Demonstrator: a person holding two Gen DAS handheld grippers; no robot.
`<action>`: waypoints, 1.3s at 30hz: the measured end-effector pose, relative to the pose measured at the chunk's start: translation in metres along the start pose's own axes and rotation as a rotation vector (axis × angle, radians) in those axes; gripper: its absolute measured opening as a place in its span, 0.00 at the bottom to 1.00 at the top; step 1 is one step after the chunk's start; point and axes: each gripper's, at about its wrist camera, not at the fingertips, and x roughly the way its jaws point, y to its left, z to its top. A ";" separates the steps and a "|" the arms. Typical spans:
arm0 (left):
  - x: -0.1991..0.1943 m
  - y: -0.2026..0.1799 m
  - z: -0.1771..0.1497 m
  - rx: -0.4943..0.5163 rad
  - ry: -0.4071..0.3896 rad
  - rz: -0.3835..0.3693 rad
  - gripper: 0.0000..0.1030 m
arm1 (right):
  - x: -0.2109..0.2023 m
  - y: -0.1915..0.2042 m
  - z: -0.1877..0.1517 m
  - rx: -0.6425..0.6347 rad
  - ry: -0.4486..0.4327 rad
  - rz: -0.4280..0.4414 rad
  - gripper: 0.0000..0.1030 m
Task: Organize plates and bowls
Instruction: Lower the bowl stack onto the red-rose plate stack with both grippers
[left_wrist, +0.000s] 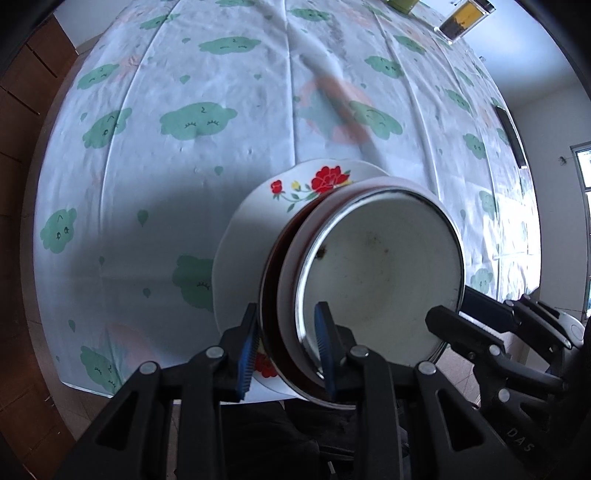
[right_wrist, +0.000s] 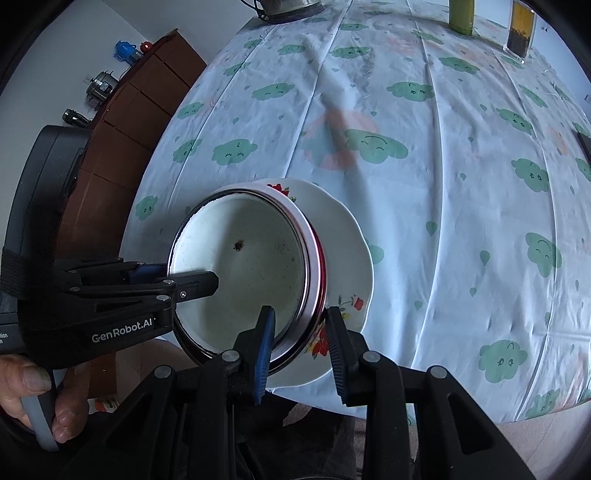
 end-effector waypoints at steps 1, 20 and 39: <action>0.000 0.000 0.000 0.001 -0.001 0.000 0.26 | 0.000 0.000 0.000 0.002 -0.001 -0.002 0.30; 0.001 -0.003 0.002 0.029 -0.020 0.021 0.26 | 0.001 -0.004 -0.002 0.016 -0.004 0.001 0.30; 0.001 -0.004 0.003 0.018 -0.020 0.025 0.26 | 0.000 -0.004 -0.003 -0.006 -0.022 0.017 0.32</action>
